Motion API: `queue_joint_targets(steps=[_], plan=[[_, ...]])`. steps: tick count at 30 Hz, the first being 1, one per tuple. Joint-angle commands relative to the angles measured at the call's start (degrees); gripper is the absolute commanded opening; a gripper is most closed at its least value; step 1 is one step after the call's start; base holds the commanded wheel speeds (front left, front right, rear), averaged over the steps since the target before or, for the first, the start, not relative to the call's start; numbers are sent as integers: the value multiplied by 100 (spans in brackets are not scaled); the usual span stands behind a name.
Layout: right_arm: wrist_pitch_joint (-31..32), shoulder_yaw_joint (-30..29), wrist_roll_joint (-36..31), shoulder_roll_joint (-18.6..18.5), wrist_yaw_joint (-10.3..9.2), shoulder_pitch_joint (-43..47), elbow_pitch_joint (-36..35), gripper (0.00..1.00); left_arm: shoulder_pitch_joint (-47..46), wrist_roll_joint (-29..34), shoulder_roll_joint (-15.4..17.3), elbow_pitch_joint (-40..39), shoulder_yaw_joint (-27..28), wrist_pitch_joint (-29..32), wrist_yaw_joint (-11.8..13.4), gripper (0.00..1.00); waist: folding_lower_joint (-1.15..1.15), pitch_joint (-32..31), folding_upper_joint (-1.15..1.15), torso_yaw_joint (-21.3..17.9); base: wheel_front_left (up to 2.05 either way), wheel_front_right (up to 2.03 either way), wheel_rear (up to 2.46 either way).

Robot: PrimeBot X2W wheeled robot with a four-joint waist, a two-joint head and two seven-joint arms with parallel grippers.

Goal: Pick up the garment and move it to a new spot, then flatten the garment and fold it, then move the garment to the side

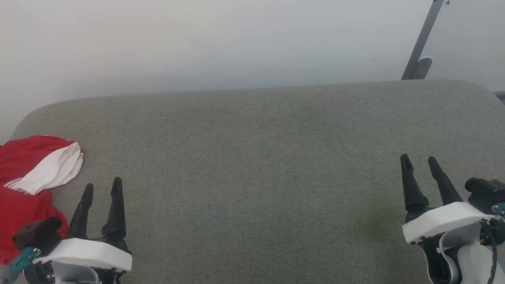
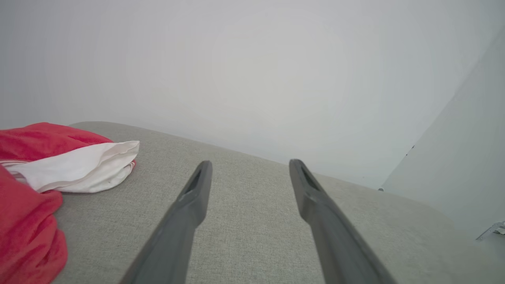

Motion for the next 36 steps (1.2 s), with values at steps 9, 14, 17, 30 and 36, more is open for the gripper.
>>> queue_joint_targets(steps=[9, 14, 17, 30, 36], plan=[[-143, -40, -514, -23, 3, -17, -90, 100, 34, 523, 64, -76, 29, -152, -103, 100, 0, -16, 0, -21, 0, 0, 0], [-197, -55, -735, -19, 3, -6, -102, 100, 72, 719, 87, -81, 19, -217, -146, 100, 0, -26, 0, -38, 0, 0, 0], [-238, -60, -858, -10, 4, 6, -114, 100, 85, 822, 99, -82, 17, -246, -154, 100, 0, -27, 0, -49, 0, 0, 0], [-371, -47, -1389, 13, 4, 28, -141, 100, 128, 1273, 154, -80, 26, -381, -199, 100, 0, -33, 0, -90, 0, 0, 0], [-436, -40, -1603, -1, 3, -1, -128, 100, 126, 1491, 196, -91, 9, -445, -219, 100, 0, -36, 0, -111, 0, 0, 0]])
